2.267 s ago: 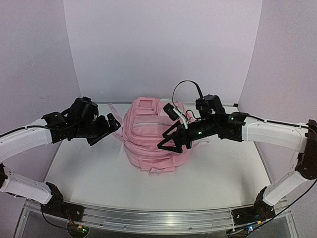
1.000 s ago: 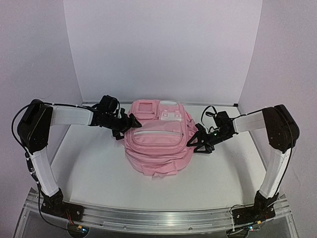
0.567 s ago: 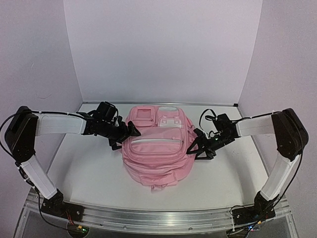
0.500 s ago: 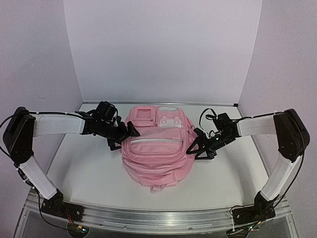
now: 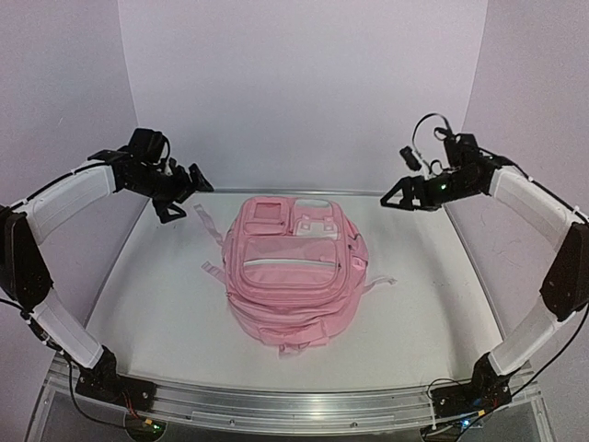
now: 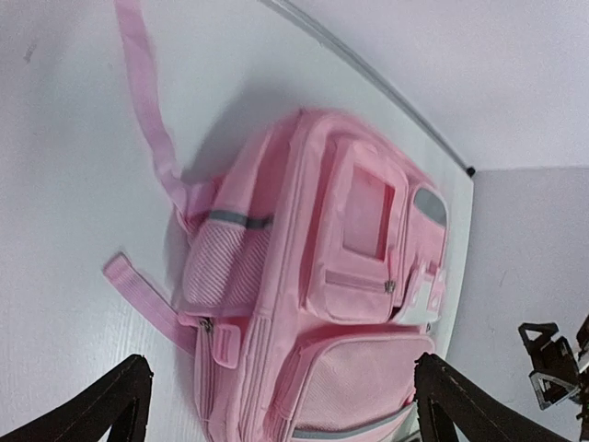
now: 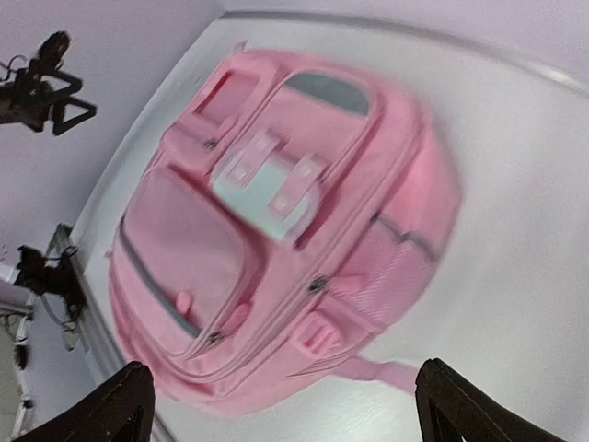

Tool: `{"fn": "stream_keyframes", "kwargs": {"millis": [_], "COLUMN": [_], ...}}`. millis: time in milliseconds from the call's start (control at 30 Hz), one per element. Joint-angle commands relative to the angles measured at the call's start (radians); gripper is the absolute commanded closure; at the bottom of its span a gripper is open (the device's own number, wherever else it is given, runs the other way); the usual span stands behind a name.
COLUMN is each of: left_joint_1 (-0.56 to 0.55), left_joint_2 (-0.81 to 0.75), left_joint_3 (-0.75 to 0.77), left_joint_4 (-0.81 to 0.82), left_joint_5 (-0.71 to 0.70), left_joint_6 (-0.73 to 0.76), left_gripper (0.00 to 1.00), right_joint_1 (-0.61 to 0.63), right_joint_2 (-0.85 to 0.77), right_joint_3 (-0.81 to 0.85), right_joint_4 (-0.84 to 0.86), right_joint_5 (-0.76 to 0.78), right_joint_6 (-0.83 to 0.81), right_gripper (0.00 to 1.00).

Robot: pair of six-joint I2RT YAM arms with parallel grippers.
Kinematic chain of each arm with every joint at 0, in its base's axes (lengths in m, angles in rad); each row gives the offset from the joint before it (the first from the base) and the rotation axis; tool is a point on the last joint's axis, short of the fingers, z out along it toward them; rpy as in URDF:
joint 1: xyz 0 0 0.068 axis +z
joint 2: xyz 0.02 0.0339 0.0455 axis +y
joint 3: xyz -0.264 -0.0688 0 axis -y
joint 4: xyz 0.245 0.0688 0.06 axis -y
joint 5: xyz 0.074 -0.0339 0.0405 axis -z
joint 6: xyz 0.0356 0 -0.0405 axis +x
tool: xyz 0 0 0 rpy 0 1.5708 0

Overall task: Pack the student bag
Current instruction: Reset both arms

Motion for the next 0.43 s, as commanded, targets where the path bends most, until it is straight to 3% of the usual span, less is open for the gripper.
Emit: {"fn": "stream_keyframes", "kwargs": {"millis": [0,200,400], "left_joint_1": [0.112,0.191,0.192], "left_joint_2": [-0.023,-0.009,-0.019], "left_joint_3": [0.088,0.05,0.0], "left_joint_4": [-0.15,-0.174,-0.164], "left_joint_5": [0.004,-0.001,-0.009], "left_joint_6": [0.11,0.169,0.197], "left_gripper": [0.0,0.0,0.0], "right_joint_1": [-0.095,-0.275,-0.305], "right_joint_2": [0.022,0.073,0.062], "right_joint_3": [0.127,0.072,-0.012], "right_joint_4": [-0.022,-0.006,0.015], "right_joint_5": [0.16,0.142,0.162], "right_joint_6": [-0.101,-0.112,-0.132], "right_gripper": [0.02,0.02,0.02]}}
